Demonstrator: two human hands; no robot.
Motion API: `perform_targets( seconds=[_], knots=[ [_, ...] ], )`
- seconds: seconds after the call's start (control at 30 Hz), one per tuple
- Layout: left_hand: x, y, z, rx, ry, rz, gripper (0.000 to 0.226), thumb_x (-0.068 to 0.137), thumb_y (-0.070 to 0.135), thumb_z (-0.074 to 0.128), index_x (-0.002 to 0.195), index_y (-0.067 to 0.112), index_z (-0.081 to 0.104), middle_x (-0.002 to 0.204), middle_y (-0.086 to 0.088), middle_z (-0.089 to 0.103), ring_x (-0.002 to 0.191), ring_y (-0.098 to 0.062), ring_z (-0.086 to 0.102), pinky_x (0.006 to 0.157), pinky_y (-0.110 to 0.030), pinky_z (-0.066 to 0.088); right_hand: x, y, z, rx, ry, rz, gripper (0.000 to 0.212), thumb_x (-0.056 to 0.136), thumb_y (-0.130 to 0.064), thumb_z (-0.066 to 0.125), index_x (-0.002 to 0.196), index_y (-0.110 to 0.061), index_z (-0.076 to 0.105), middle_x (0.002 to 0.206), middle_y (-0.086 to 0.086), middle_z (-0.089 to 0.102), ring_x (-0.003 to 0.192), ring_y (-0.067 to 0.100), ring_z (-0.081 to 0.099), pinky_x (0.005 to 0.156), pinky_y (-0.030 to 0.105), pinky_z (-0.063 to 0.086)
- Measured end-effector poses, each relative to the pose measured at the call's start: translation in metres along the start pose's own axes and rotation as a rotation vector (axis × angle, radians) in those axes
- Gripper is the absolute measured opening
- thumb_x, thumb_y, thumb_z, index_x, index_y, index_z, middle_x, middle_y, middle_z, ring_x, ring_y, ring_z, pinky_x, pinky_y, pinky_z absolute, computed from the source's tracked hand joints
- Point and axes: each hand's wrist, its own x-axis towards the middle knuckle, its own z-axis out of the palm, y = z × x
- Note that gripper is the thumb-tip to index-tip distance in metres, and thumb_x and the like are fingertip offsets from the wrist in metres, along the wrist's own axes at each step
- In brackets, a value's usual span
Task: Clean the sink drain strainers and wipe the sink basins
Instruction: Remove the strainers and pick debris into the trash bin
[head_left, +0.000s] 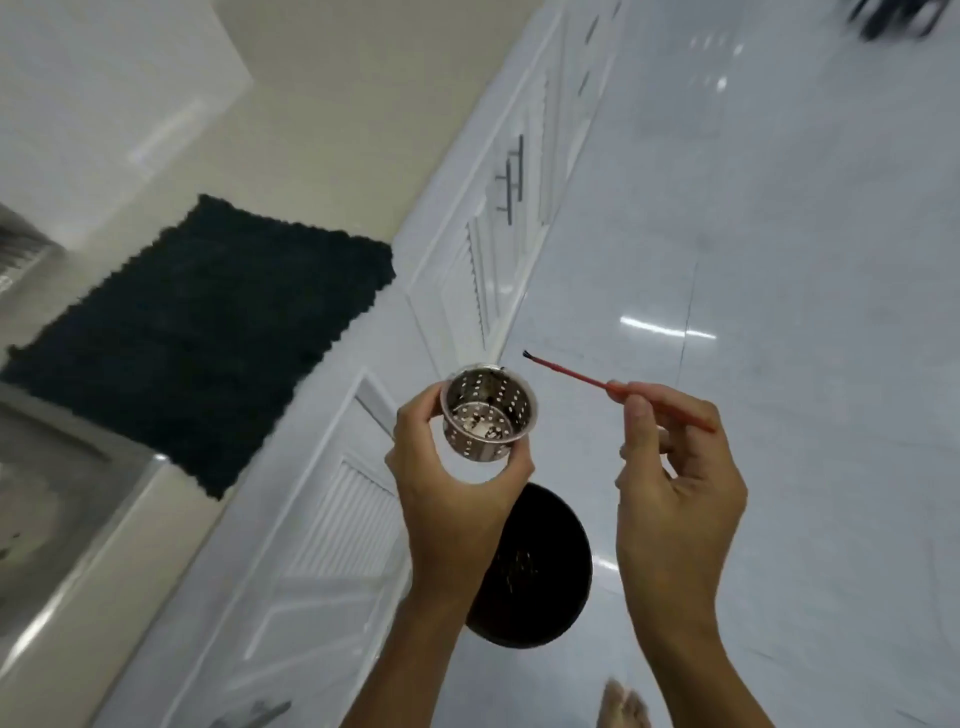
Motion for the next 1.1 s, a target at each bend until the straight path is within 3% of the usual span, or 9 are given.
perform_targets(
  seconds=[0.13,0.3,0.43,0.53,0.63,0.73,0.8,0.87,1.1],
  knots=[
    [0.042,0.069,-0.049,-0.057,0.144,0.049,0.07,0.07,0.053,0.079,0.131,0.046,0.045,0.127,0.025,0.058,0.123,-0.016,0.057,0.1,-0.039,0.056,0.014,-0.091,0.02,0.112,-0.047,-0.164,0.011,0.101,-0.029,0.06,0.109,-0.028,0.067,0.107,-0.013,0.073,0.089,0.017,0.068,0.062,0.029,0.057],
    [0.07,0.092,-0.135,-0.071,0.283,0.035,0.071,0.071,0.043,0.083,0.132,0.042,0.047,0.129,0.016,0.059,0.126,-0.019,0.057,0.101,-0.045,0.055,-0.017,-0.157,0.069,0.199,-0.166,-0.239,0.012,0.101,-0.027,0.059,0.109,-0.023,0.068,0.103,-0.014,0.072,0.084,0.014,0.067,0.06,0.025,0.057],
    [0.063,0.059,-0.229,-0.025,0.372,-0.091,0.087,0.068,0.043,0.088,0.14,0.046,0.039,0.138,0.018,0.053,0.133,-0.008,0.051,0.107,-0.027,0.048,-0.081,-0.18,0.122,0.272,-0.349,-0.269,0.011,0.101,-0.022,0.06,0.108,-0.023,0.068,0.098,-0.015,0.07,0.078,0.014,0.065,0.053,0.026,0.053],
    [0.043,0.014,-0.311,0.098,0.461,-0.207,0.099,0.064,0.04,0.091,0.145,0.047,0.034,0.138,0.013,0.055,0.127,-0.001,0.054,0.099,-0.009,0.042,-0.139,-0.184,0.163,0.308,-0.531,-0.267,0.013,0.101,-0.024,0.058,0.11,-0.023,0.067,0.091,-0.013,0.068,0.068,0.016,0.061,0.051,0.023,0.049],
    [0.02,-0.044,-0.391,0.225,0.488,-0.418,0.103,0.061,0.032,0.09,0.142,0.053,0.032,0.133,0.009,0.06,0.123,-0.02,0.059,0.103,-0.036,0.051,-0.193,-0.179,0.202,0.299,-0.684,-0.259,0.016,0.099,-0.027,0.058,0.11,-0.021,0.067,0.096,-0.018,0.069,0.078,0.009,0.066,0.059,0.013,0.052],
    [0.002,-0.104,-0.453,0.373,0.406,-0.635,0.096,0.062,0.024,0.095,0.139,0.044,0.042,0.128,0.005,0.063,0.12,-0.025,0.06,0.1,-0.043,0.051,-0.234,-0.17,0.233,0.251,-0.806,-0.243,0.011,0.099,-0.022,0.059,0.106,-0.023,0.069,0.098,-0.022,0.069,0.087,0.005,0.068,0.066,0.012,0.055],
    [-0.005,-0.144,-0.48,0.428,0.311,-0.736,0.088,0.061,0.024,0.096,0.136,0.031,0.051,0.122,0.005,0.062,0.116,-0.025,0.062,0.091,-0.036,0.05,-0.256,-0.162,0.253,0.178,-0.858,-0.272,0.011,0.1,-0.021,0.06,0.104,-0.021,0.07,0.097,-0.027,0.068,0.083,0.002,0.067,0.064,0.012,0.054],
    [-0.009,-0.185,-0.499,0.473,0.204,-0.8,0.081,0.064,0.023,0.094,0.135,0.024,0.053,0.126,-0.001,0.064,0.115,-0.027,0.063,0.095,-0.04,0.051,-0.274,-0.153,0.272,0.101,-0.892,-0.298,0.01,0.1,-0.022,0.061,0.104,-0.022,0.071,0.096,-0.027,0.068,0.075,0.006,0.067,0.061,0.018,0.054],
    [-0.016,-0.264,-0.519,0.578,-0.155,-0.86,0.073,0.071,0.033,0.09,0.128,0.028,0.045,0.121,-0.002,0.069,0.118,-0.032,0.062,0.107,-0.061,0.041,-0.304,-0.131,0.311,-0.103,-1.036,-0.287,0.012,0.1,-0.03,0.057,0.108,-0.028,0.066,0.093,-0.021,0.068,0.076,0.007,0.068,0.067,0.031,0.06]
  ],
)
